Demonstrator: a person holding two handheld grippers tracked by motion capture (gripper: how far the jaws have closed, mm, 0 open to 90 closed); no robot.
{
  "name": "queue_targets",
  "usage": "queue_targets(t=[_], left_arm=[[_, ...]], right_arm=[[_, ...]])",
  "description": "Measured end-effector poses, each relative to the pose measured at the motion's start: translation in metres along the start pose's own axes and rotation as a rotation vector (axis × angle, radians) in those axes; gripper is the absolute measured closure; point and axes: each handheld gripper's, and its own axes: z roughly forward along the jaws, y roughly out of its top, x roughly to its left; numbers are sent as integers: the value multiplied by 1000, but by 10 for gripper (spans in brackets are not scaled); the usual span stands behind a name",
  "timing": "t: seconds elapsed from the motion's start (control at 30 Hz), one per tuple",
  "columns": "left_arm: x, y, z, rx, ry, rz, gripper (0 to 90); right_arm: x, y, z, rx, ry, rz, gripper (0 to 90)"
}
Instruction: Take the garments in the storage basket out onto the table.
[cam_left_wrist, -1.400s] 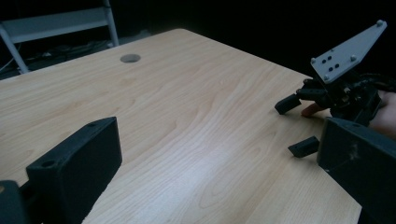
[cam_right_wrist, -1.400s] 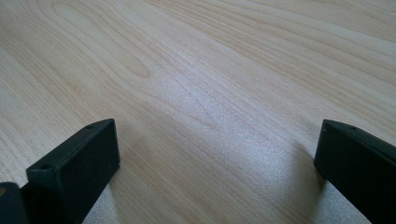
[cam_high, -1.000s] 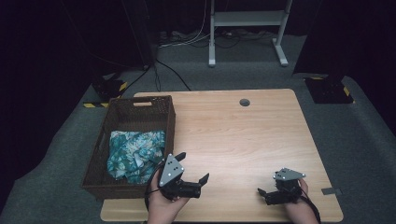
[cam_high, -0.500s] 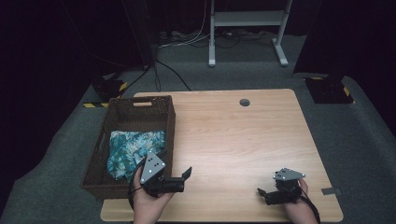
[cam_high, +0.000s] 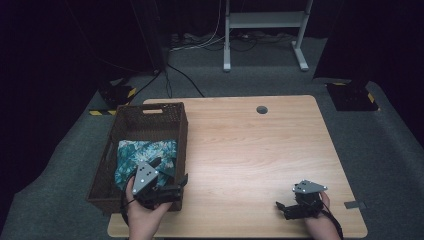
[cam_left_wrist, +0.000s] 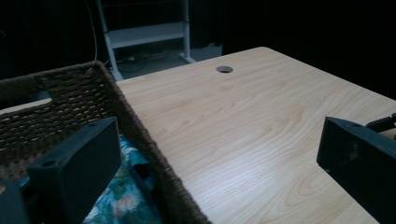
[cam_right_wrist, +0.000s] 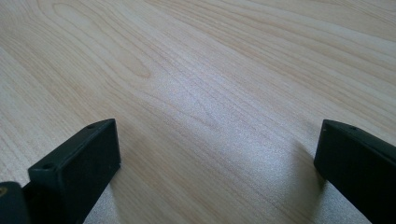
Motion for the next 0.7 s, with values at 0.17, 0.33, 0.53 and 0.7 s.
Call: queue_targets(t=[0.17, 0.33, 0.53, 0.7], left_arm=[[12, -1, -9, -10, 31, -21, 1], [20, -5, -14, -15, 52, -38, 1], [29, -8, -21, -22, 78, -59, 0], [40, -11, -26, -22, 96, -84, 3]], right_arm=[[0, 0, 0, 0, 0, -1, 3], [0, 0, 0, 1, 0, -4, 3], [0, 1, 1, 2, -1, -2, 1], [0, 1, 1, 1, -4, -2, 1]])
